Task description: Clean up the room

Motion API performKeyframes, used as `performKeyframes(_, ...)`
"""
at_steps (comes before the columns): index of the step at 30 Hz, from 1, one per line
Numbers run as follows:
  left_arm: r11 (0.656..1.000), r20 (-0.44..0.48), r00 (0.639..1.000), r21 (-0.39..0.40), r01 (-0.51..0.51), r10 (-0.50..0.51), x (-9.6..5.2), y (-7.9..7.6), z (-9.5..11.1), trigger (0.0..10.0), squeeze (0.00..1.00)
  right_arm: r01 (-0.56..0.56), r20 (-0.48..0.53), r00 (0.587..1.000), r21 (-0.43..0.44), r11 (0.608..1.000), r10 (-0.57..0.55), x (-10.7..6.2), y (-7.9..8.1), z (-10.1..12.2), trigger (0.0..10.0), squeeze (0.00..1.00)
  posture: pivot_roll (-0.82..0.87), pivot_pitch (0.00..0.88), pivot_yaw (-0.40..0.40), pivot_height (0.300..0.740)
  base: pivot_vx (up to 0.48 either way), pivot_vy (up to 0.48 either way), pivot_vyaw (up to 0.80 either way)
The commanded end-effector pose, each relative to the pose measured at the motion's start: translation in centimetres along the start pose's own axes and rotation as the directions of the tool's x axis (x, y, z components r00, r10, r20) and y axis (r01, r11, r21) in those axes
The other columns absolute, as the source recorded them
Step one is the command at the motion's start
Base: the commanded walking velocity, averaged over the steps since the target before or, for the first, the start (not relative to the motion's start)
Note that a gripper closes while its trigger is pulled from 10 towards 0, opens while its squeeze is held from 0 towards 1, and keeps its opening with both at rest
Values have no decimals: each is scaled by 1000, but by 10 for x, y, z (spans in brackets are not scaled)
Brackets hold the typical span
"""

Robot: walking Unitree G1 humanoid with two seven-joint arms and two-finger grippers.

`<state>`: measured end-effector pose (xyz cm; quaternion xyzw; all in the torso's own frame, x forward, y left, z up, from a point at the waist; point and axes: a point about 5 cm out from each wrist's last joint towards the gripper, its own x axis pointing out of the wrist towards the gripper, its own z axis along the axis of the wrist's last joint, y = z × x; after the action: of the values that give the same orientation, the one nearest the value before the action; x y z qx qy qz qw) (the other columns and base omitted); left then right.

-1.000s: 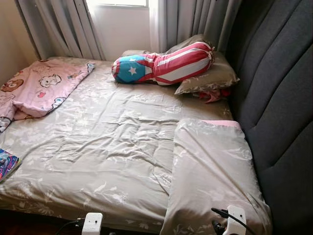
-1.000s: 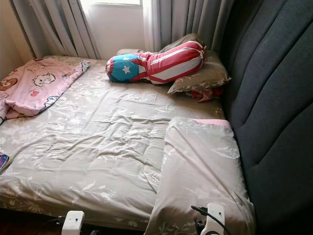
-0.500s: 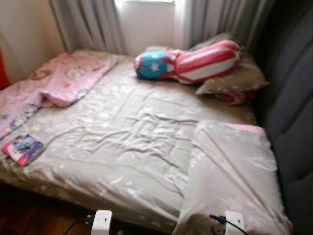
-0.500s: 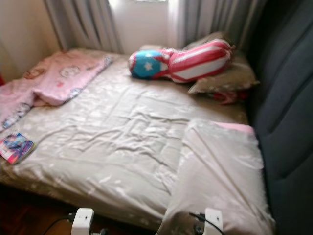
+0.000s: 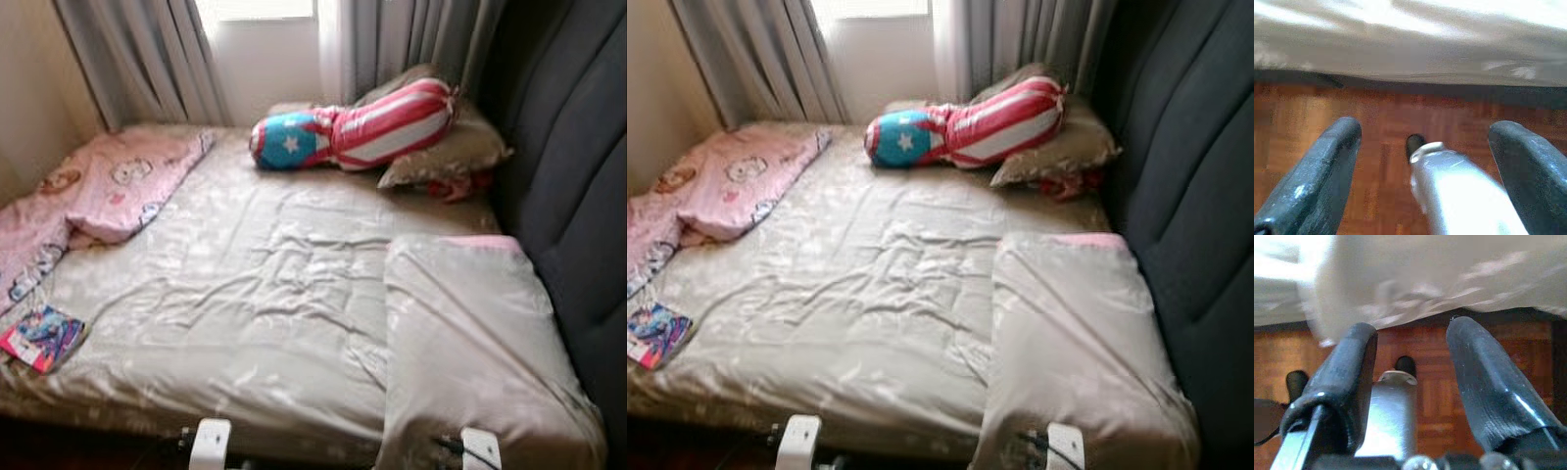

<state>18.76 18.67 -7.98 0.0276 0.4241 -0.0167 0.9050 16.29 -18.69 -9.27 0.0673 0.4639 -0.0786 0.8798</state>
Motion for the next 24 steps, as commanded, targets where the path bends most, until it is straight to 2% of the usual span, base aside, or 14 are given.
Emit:
performKeyframes(1,1000,-16,1000,8,-14,14,-1,7,-3,10000,0,-18,13,1000,8,1000,18,1,7,5,10000,0,-59,70,-10,740,0,480,0)
performKeyframes(24,1000,-17,1000,8,-21,21,-2,11,-2,10000,0,-28,16,999,12,1000,28,2,13,6,10000,0,-42,64,-9,740,0,480,0)
